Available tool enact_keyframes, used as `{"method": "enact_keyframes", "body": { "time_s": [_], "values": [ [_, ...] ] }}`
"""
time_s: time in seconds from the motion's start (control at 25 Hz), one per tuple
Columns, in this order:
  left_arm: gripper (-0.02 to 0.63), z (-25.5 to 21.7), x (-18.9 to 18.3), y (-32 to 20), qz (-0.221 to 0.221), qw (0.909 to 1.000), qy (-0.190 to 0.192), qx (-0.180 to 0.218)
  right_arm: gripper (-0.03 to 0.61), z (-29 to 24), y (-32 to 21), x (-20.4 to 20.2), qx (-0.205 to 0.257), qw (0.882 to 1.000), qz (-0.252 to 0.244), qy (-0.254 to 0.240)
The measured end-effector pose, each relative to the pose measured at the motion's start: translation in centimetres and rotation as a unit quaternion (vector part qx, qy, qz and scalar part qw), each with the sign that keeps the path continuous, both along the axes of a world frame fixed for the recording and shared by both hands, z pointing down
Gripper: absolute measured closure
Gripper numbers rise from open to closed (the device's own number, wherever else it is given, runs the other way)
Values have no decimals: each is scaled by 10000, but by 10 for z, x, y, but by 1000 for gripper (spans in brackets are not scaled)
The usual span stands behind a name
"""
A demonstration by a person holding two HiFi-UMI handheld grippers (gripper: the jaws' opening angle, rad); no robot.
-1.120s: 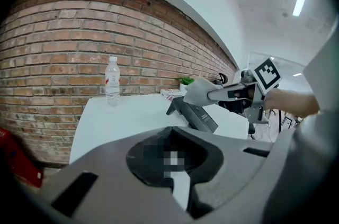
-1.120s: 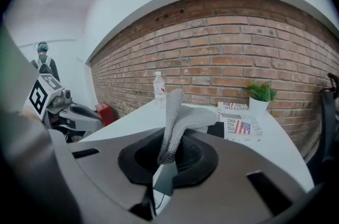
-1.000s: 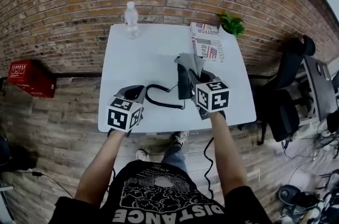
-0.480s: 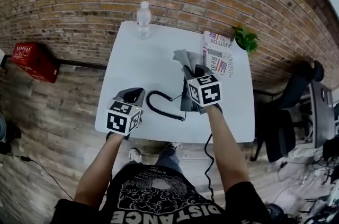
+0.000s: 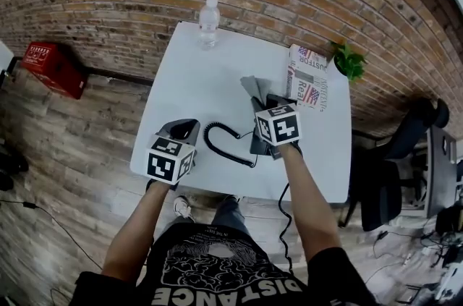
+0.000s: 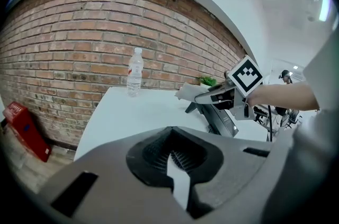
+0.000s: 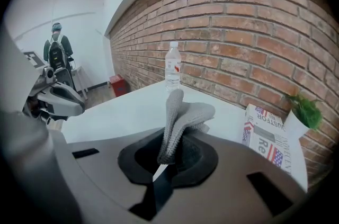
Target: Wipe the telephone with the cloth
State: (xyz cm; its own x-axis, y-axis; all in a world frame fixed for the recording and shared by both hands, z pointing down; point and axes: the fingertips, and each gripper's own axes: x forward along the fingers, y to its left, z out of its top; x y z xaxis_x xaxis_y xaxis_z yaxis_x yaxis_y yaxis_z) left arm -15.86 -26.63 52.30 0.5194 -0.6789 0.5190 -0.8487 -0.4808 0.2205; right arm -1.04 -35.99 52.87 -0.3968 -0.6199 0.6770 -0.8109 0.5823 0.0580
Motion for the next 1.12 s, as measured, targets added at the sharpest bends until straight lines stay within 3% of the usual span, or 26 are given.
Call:
{"method": "enact_keyframes", "body": {
  "time_s": [1.12],
  "values": [
    [607,-2,-6,30,303,9994,75,135,568,32,72,-4,-377,9989,286,-69]
  ]
}}
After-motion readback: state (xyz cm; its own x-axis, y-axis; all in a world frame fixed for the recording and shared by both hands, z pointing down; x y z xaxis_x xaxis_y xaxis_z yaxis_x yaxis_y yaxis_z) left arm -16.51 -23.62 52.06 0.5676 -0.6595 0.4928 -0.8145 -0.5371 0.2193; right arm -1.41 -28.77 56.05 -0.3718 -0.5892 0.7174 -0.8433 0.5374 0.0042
